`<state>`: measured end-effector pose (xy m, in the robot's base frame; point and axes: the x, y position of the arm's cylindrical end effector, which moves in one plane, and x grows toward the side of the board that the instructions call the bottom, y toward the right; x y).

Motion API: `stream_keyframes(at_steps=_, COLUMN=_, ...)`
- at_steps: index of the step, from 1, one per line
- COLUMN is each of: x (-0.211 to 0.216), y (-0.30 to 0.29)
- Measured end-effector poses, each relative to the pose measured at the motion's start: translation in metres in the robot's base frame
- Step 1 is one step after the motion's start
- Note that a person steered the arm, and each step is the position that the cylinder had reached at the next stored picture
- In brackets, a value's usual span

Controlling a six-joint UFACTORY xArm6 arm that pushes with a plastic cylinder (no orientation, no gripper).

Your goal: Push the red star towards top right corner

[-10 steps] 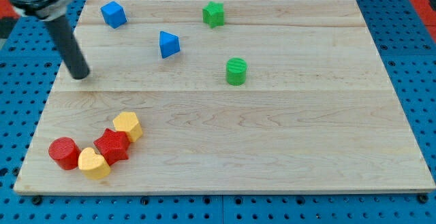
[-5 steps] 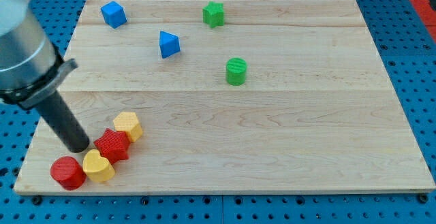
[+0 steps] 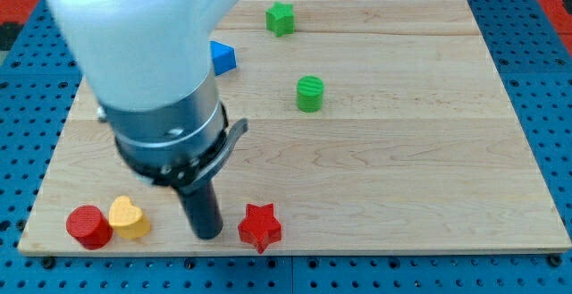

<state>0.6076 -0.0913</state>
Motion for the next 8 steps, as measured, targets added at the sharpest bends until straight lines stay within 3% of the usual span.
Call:
stream_keyframes(at_steps=2, x=0.011, y=0.019)
stream_keyframes(at_steps=4, x=-0.003, y=0.193)
stream_keyframes(at_steps=8, x=-0.008, y=0.207)
